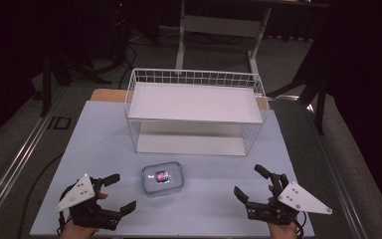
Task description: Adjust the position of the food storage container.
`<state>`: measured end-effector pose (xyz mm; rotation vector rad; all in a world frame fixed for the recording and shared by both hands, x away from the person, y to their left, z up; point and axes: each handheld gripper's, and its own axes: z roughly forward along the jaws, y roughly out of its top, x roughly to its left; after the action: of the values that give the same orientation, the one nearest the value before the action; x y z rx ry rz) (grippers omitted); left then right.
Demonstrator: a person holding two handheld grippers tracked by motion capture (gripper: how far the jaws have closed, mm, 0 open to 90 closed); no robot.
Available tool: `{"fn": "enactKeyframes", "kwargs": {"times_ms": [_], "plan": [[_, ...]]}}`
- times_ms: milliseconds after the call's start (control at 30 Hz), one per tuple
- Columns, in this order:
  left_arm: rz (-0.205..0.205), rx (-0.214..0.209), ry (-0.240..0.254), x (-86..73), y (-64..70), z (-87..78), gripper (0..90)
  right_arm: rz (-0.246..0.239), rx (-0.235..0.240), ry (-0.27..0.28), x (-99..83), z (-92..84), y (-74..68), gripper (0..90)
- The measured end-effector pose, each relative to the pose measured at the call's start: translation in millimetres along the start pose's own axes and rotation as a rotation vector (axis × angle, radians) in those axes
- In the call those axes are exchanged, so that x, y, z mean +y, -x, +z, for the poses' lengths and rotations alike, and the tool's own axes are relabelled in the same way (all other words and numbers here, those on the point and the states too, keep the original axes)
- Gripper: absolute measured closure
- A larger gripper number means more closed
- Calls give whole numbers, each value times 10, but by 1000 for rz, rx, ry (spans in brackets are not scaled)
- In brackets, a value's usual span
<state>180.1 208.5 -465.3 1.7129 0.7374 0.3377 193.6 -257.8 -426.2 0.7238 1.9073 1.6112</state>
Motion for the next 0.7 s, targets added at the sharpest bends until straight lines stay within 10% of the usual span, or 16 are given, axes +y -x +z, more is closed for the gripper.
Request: {"fn": "enactKeyframes", "kwargs": {"times_ms": [233,400,700], "plan": [[32,11,-71,94,-143,56,43,17,41,-18,1,44,-2,134],[64,32,-148,-45,-272,171,510,36,56,-57,-14,63,13,144],[55,90,-407,-281,-371,493,899,25,68,-57,-35,71,-9,144]]}}
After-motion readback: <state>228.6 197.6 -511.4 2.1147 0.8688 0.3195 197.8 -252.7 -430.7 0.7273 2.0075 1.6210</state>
